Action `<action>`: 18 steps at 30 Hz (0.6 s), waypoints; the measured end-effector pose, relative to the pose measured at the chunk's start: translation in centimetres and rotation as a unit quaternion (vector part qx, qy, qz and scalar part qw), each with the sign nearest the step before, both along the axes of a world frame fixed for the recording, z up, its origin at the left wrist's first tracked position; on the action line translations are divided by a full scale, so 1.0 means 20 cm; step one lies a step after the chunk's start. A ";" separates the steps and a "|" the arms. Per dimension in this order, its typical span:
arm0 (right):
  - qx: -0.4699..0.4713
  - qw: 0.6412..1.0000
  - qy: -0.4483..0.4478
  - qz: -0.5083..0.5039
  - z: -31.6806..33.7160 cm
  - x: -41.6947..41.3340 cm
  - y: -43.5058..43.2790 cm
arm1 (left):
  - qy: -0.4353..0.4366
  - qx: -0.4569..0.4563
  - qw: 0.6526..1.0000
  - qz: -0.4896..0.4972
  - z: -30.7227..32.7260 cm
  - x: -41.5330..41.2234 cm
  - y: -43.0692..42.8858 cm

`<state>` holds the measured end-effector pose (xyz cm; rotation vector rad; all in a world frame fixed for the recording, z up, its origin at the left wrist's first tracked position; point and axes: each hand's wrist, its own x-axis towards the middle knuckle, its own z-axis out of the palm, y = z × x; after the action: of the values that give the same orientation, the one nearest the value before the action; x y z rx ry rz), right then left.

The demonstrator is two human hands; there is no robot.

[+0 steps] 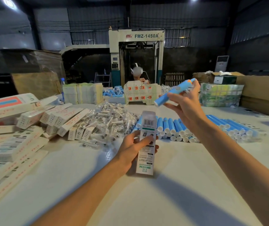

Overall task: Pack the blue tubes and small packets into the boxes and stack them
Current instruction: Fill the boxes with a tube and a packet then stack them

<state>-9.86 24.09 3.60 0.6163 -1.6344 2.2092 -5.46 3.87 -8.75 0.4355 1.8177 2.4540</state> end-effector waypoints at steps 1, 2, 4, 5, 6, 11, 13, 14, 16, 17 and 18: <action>-0.002 1.000 -0.004 0.014 0.02 0.01 -0.01 | 0.003 -0.003 1.000 -0.002 0.00 0.00 0.00; 0.003 1.000 -0.013 0.021 0.03 0.02 -0.02 | 0.007 -0.008 1.000 -0.004 0.00 0.01 0.00; 0.032 0.998 -0.037 0.032 0.02 0.02 -0.05 | 0.021 -0.021 1.000 -0.006 0.01 0.02 0.01; 0.053 0.997 -0.047 0.036 0.01 0.02 -0.06 | 0.026 -0.026 0.999 -0.006 0.01 0.02 0.01; 0.075 0.995 -0.054 0.030 -0.01 0.01 -0.07 | 0.029 -0.029 0.999 -0.007 0.01 0.03 0.01; 0.155 0.985 -0.066 -0.040 -0.02 -0.02 -0.03 | 0.041 -0.042 0.998 -0.010 0.01 0.04 0.01; 0.214 0.973 -0.062 -0.057 0.01 -0.03 -0.01 | 0.046 -0.054 0.997 -0.004 0.01 0.04 0.01; 0.246 0.966 -0.055 -0.060 0.02 -0.02 0.00 | 0.048 -0.063 0.997 0.000 0.01 0.04 0.02; 0.313 0.948 -0.044 -0.048 0.05 -0.01 0.00 | 0.053 -0.078 0.996 0.004 0.01 0.04 0.02; 0.345 0.937 -0.043 -0.032 0.06 0.00 -0.01 | 0.054 -0.078 0.995 0.006 0.01 0.04 0.03; 0.373 0.927 -0.044 -0.017 0.06 0.02 -0.02 | 0.054 -0.074 0.996 0.008 0.01 0.04 0.03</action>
<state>-9.51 23.71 4.85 0.6562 -2.5163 1.5485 -4.61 4.37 -8.62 0.5550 2.0356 2.3266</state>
